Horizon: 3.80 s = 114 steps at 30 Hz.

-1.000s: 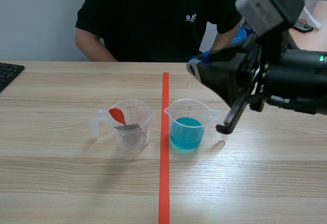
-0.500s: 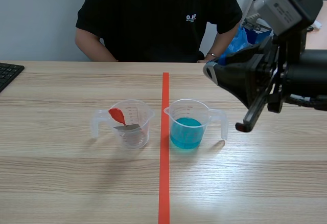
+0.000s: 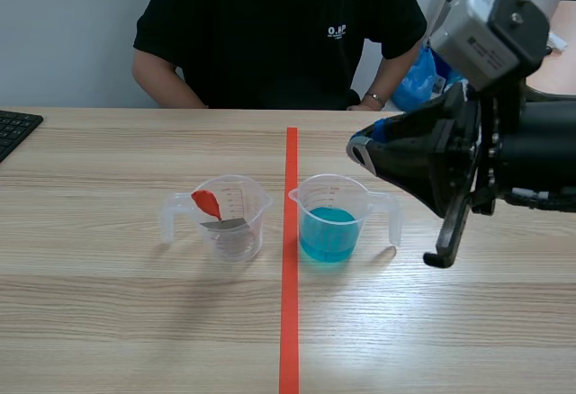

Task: Do the redox reaction experiment.
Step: 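Lift the metal plate out of the left beaker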

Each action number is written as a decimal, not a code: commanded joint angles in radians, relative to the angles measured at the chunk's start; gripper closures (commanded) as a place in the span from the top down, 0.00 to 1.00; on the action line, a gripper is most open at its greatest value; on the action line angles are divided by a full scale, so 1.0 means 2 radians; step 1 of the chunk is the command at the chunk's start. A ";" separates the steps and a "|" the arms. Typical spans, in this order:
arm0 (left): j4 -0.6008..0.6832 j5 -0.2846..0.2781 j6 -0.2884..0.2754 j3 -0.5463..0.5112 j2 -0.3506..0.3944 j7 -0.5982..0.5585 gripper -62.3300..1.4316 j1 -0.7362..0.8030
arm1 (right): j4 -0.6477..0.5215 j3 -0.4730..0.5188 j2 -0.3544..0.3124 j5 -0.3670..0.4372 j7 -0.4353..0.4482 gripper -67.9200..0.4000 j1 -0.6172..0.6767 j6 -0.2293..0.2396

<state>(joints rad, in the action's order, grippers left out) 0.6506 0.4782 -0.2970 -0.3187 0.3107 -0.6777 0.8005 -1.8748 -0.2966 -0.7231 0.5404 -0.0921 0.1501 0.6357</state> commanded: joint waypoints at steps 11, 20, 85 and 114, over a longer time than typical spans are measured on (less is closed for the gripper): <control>0.005 -0.001 -0.002 -0.001 0.003 -0.003 0.07 0.005 | -0.007 0.002 -0.002 -0.020 0.001 1.00 -0.006 0.055; 0.005 -0.001 -0.002 -0.001 0.003 -0.003 0.07 0.005 | -0.007 0.002 0.006 -0.034 0.002 1.00 -0.009 0.055; 0.005 -0.001 -0.002 -0.001 0.002 -0.003 0.07 0.005 | 0.183 -0.191 0.234 -0.166 -0.060 0.14 -0.201 0.055; 0.005 -0.001 -0.002 -0.001 0.000 -0.003 0.07 0.005 | 0.179 -0.181 0.234 0.029 -0.159 0.02 -0.268 -0.034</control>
<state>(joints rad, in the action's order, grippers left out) 0.6506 0.4782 -0.2970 -0.3187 0.3103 -0.6773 0.8005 -1.4921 -0.6735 -0.2558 0.5804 -0.4126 -0.3527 0.5682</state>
